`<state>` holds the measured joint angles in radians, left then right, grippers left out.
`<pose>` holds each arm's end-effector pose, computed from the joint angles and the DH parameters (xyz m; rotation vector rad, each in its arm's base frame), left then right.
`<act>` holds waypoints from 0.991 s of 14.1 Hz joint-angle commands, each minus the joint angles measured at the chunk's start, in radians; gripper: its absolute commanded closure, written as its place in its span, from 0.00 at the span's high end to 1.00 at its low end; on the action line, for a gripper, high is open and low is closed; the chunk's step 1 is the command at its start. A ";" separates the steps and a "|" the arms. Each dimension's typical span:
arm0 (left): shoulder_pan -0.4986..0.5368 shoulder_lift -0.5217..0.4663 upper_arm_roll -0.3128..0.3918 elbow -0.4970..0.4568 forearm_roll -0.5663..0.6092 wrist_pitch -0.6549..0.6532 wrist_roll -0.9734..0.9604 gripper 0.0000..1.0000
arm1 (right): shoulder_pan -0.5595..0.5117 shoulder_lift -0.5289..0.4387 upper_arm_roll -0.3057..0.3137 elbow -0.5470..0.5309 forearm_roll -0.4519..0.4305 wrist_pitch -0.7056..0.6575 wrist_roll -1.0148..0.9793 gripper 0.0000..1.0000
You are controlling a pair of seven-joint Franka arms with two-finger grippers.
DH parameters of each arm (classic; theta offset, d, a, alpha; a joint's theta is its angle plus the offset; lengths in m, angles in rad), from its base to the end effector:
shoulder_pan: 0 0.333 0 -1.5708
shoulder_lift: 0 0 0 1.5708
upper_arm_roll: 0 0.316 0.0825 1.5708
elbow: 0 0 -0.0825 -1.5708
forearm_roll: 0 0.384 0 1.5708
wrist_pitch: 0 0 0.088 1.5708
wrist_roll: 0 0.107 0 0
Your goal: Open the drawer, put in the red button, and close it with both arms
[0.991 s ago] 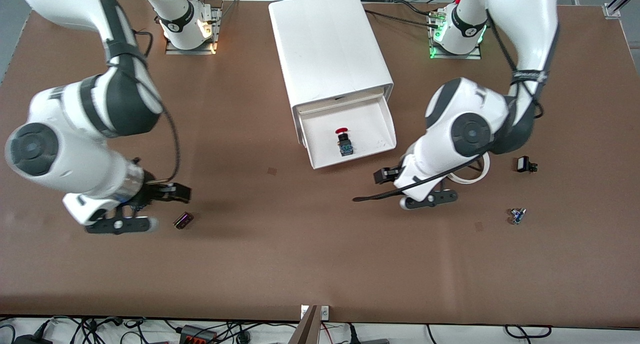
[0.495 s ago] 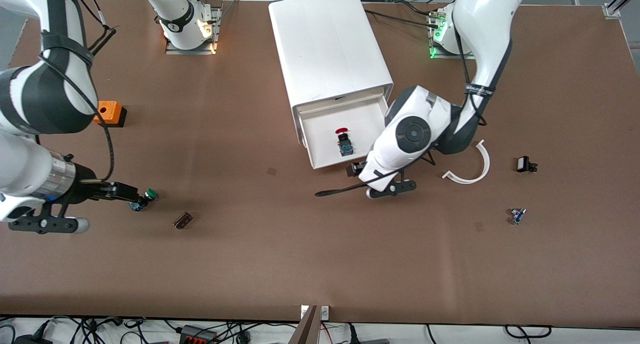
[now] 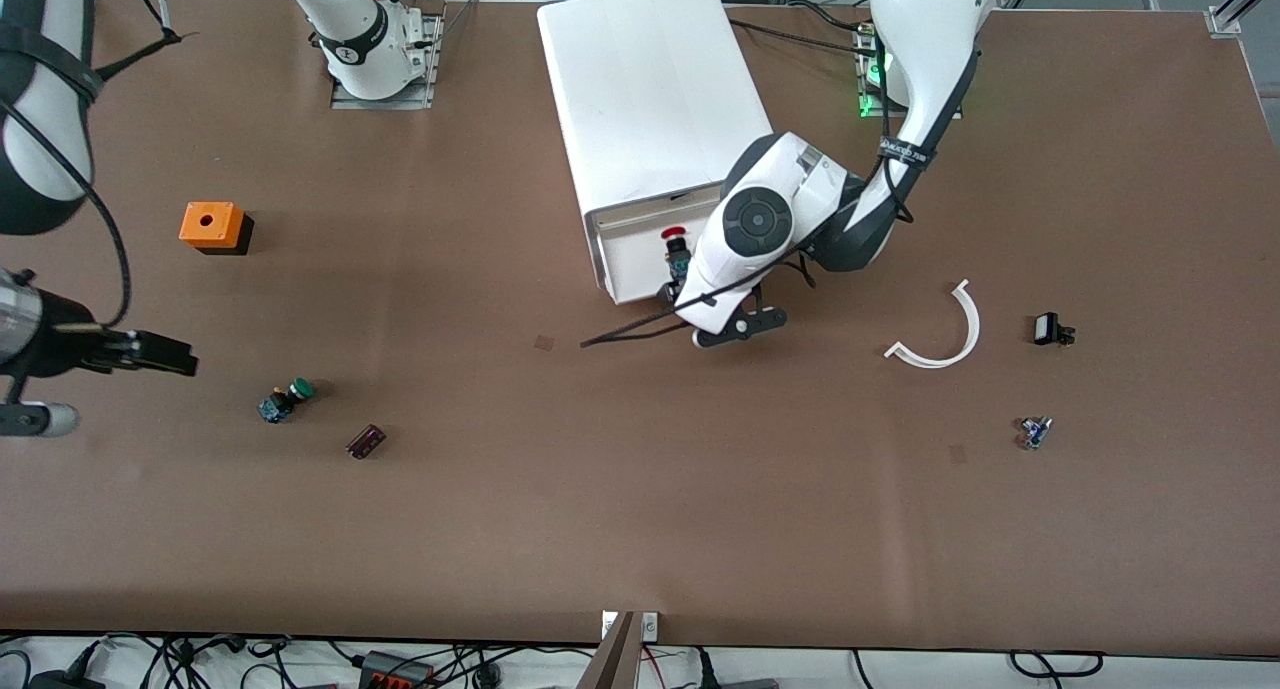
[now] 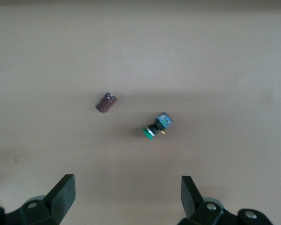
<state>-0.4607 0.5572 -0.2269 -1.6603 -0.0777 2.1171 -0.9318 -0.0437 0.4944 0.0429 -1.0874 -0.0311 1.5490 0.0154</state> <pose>0.5267 -0.4156 0.2854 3.0251 0.4815 -0.2996 0.6918 -0.0117 0.5407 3.1301 -0.0331 -0.0507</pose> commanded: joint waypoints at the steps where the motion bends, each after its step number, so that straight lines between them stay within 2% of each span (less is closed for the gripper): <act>1: -0.001 -0.049 -0.041 -0.087 0.013 0.004 -0.041 1.00 | -0.001 -0.164 -0.018 -0.191 0.000 0.013 -0.041 1.00; 4: 0.008 -0.071 -0.097 -0.115 0.012 0.000 -0.093 1.00 | 0.011 -0.246 -0.047 -0.285 -0.009 0.014 -0.069 1.00; 6: 0.005 -0.071 -0.111 -0.115 0.013 -0.032 -0.117 1.00 | 0.094 -0.267 -0.133 -0.304 -0.010 0.011 -0.069 1.00; 9: 0.000 -0.072 -0.111 -0.113 0.012 -0.051 -0.117 1.00 | 0.067 -0.283 -0.124 -0.318 -0.004 0.014 -0.069 1.00; 11: 0.004 -0.080 -0.111 -0.110 0.012 -0.051 -0.119 1.00 | 0.010 -0.284 -0.068 -0.318 -0.003 0.014 -0.071 1.00; 14: 0.045 -0.100 -0.103 -0.081 0.015 -0.075 -0.101 1.00 | 0.010 -0.295 -0.064 -0.324 0.000 0.000 -0.071 1.00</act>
<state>-0.4520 0.5098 -0.3295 -1.7353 -0.0777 2.0778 -1.0286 -0.0134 0.2391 -0.0480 -1.3695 -0.0311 1.5482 -0.0429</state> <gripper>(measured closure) 0.000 0.000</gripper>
